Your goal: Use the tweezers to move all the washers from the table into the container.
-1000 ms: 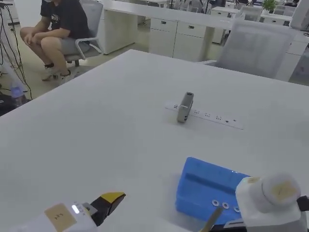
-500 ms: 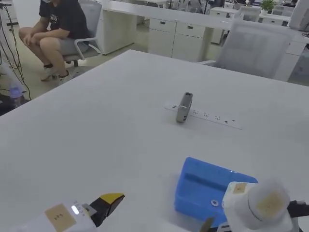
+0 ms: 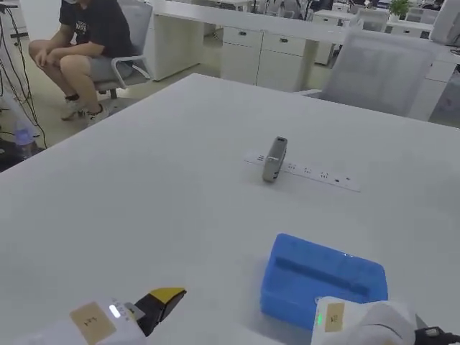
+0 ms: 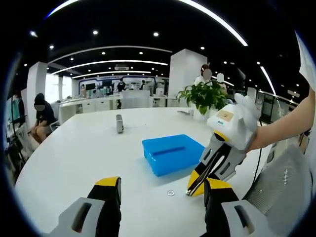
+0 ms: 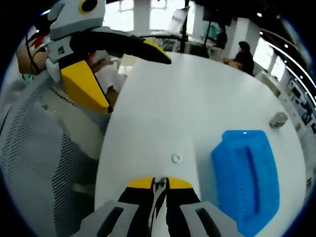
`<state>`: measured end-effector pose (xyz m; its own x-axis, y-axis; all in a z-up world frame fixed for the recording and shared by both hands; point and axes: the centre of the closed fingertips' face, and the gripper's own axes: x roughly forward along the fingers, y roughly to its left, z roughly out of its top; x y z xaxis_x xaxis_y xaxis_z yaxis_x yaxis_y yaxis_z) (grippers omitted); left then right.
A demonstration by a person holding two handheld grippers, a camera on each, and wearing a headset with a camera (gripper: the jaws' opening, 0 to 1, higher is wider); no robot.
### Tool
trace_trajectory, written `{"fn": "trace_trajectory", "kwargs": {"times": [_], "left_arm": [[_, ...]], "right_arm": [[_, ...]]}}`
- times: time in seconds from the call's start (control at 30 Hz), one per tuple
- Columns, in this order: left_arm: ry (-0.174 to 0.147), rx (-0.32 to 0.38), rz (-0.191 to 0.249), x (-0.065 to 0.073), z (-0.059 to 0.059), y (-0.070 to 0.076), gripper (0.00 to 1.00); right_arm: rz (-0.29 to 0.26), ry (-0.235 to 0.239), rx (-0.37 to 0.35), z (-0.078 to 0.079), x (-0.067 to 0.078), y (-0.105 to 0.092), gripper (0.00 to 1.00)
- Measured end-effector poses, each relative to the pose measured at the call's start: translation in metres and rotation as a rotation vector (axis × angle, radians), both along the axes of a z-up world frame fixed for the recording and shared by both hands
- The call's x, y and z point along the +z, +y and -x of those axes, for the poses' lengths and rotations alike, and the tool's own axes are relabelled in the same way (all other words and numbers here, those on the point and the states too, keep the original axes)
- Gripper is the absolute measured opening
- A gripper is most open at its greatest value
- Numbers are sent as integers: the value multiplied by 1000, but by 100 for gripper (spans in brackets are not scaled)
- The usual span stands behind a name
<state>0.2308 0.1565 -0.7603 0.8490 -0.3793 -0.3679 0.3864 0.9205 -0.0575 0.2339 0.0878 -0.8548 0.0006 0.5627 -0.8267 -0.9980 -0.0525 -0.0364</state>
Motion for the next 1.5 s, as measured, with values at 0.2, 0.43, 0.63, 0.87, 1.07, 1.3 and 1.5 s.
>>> {"fn": "trace_trajectory", "kwargs": {"times": [0.2, 0.43, 0.63, 0.87, 1.07, 1.3, 1.5], "left_arm": [[2, 3, -2, -1, 0, 1, 68], [2, 1, -3, -1, 0, 1, 68], [3, -1, -3, -1, 0, 0, 68], [8, -3, -9, -2, 0, 1, 67], [10, -5, -5, -2, 1, 0, 67], [11, 0, -2, -2, 0, 1, 67], [12, -3, -3, -3, 0, 0, 67]], "right_arm": [[-25, -17, 21, 2, 12, -3, 5], [-60, -47, -12, -12, 35, -12, 5], [-111, -65, -69, -37, 64, -16, 5], [-132, -98, -112, -76, 84, -17, 5], [-118, -40, -200, -107, 72, -11, 5], [-67, 39, -248, -122, 48, -6, 5], [-13, 57, -244, -131, 30, -7, 5]]}}
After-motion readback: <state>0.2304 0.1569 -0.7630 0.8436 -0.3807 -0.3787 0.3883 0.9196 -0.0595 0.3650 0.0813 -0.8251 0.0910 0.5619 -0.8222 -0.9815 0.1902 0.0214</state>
